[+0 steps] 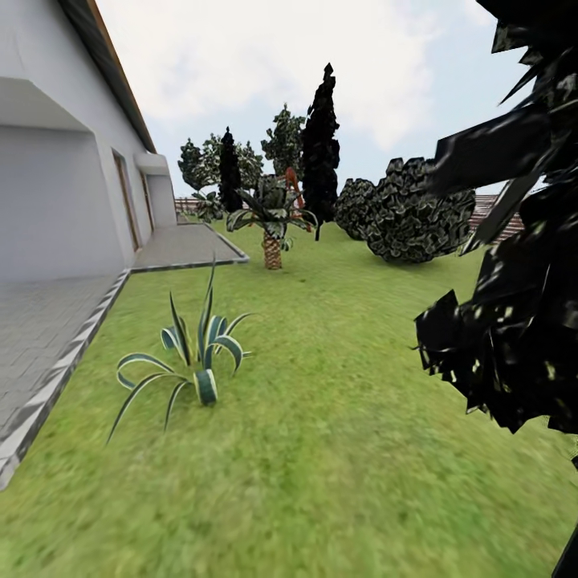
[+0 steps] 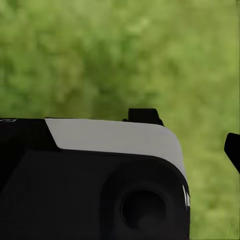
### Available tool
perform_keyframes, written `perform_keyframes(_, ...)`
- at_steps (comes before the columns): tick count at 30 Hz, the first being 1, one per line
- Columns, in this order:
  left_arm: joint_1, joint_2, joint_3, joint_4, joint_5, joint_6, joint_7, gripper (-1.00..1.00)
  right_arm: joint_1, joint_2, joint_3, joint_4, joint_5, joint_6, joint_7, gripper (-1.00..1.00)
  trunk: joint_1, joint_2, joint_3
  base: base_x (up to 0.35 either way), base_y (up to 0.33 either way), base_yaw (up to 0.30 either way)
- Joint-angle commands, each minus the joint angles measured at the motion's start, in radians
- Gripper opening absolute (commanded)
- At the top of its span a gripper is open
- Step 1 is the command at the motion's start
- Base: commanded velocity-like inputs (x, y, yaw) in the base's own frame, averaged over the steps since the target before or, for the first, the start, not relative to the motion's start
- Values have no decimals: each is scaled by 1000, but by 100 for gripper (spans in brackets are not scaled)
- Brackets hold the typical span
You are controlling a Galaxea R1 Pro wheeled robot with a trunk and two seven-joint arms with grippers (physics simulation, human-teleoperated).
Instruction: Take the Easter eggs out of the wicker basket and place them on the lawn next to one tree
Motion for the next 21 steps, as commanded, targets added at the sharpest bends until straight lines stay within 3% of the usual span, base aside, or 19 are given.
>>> perform_keyframes(1, 0, 0, 2, -1, 8, 1, -5, 100, -1, 0, 0, 1, 0, -4, 1, 100, 1, 0, 0, 311, 208, -178)
perform_keyframes(21, 0, 0, 2, -1, 8, 0, 2, 100, -1, 0, 0, 1, 0, -4, 1, 100, 1, 0, 16, 291, 192, -200)
